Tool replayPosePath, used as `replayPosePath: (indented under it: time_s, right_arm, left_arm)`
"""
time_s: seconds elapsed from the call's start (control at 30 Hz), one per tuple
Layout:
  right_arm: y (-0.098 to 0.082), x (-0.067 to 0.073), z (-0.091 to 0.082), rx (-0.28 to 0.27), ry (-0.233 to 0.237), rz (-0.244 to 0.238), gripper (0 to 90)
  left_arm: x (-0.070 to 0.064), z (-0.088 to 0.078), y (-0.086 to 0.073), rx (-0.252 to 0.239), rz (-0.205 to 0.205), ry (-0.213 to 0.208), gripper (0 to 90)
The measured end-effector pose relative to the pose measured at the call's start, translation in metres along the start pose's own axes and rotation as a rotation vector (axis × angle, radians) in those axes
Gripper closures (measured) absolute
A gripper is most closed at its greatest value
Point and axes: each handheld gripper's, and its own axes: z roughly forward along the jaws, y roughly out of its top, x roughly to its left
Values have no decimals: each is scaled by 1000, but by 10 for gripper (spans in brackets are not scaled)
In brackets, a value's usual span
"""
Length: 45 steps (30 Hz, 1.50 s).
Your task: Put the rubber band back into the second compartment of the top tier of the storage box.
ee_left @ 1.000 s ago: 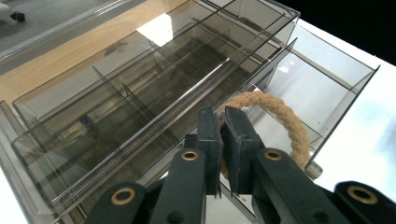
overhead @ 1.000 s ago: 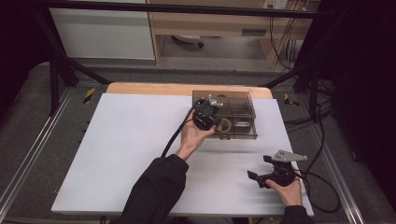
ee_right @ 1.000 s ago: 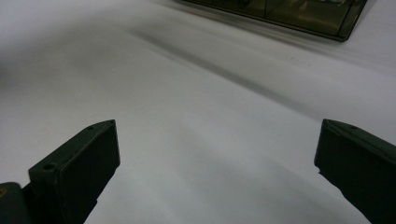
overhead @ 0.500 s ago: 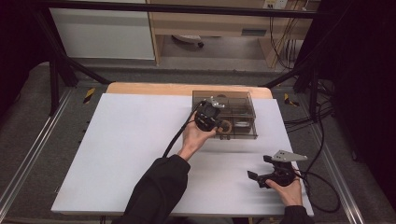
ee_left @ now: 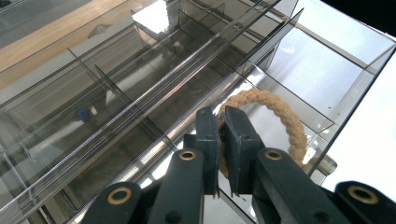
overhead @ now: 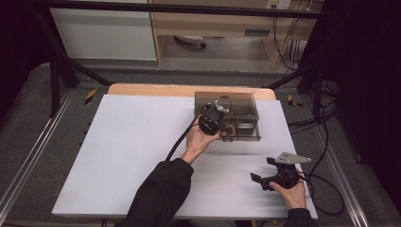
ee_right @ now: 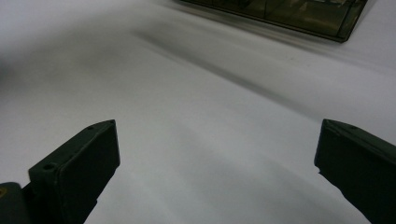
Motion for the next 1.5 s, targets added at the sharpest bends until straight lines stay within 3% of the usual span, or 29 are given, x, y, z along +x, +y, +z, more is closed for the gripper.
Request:
replayPosePath:
  time_s: [0.33, 0.73, 1.03, 1.5]
  right_arm:
    - [0, 0, 0, 1, 0, 0, 8]
    - [0, 0, 0, 2, -1, 0, 8]
    - [0, 1, 0, 1, -4, 1, 8]
    - [-1, 1, 0, 3, -3, 6, 8]
  left_arm:
    - [1, -7, 1, -17, 1, -8, 736]
    - [-1, -35, -4, -53, 25, -19, 603]
    - [3, -58, -20, -81, 26, -26, 477]
    - [17, -87, -60, -108, 21, -29, 341]
